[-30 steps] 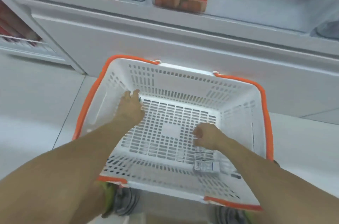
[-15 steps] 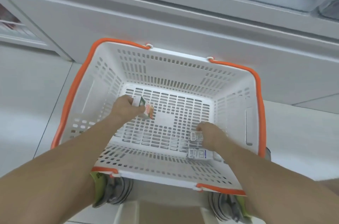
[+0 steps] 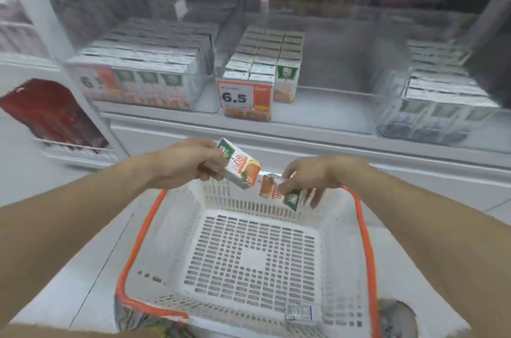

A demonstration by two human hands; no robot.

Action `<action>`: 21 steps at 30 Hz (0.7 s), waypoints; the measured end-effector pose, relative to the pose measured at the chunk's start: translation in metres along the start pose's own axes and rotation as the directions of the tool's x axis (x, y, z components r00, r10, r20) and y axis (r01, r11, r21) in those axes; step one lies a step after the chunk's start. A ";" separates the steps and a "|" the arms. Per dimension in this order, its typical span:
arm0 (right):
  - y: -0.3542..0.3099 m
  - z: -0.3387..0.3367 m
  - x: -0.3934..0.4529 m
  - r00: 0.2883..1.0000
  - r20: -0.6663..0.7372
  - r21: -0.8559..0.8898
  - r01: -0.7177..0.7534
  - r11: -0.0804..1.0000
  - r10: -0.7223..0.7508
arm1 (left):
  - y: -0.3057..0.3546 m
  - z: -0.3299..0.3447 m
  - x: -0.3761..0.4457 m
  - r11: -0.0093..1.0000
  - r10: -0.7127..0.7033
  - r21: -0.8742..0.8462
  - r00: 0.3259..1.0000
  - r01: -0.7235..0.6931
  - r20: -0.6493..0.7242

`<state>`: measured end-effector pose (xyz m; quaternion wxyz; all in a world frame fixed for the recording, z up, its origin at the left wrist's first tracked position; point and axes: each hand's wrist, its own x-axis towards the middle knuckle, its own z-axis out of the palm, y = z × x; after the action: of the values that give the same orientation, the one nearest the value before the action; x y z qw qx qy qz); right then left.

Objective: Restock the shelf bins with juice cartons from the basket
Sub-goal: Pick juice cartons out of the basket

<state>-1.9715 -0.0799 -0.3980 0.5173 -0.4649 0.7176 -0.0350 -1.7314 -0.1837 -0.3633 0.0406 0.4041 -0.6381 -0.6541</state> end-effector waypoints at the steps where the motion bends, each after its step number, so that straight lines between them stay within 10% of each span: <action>1: -0.017 -0.019 -0.020 1.000 0.002 -0.068 0.008 0.998 -0.008 | 0.022 -0.001 -0.011 0.999 0.027 0.022 1.000 -0.027 -0.008; 11: -0.043 -0.034 -0.106 0.869 -0.323 0.346 0.477 0.808 -0.375 | 0.076 0.002 -0.057 0.917 0.207 -0.345 0.978 -0.199 -0.013; 21: -0.036 -0.042 -0.098 0.792 -0.522 0.525 0.590 0.613 -0.315 | 0.086 0.021 -0.027 0.944 0.036 -0.318 0.987 -0.086 -0.160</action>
<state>-1.9777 -0.0496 -0.2899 0.4718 -0.4018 0.5969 -0.5095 -1.7651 -0.1669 -0.2789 0.1750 0.4205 -0.5292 -0.7159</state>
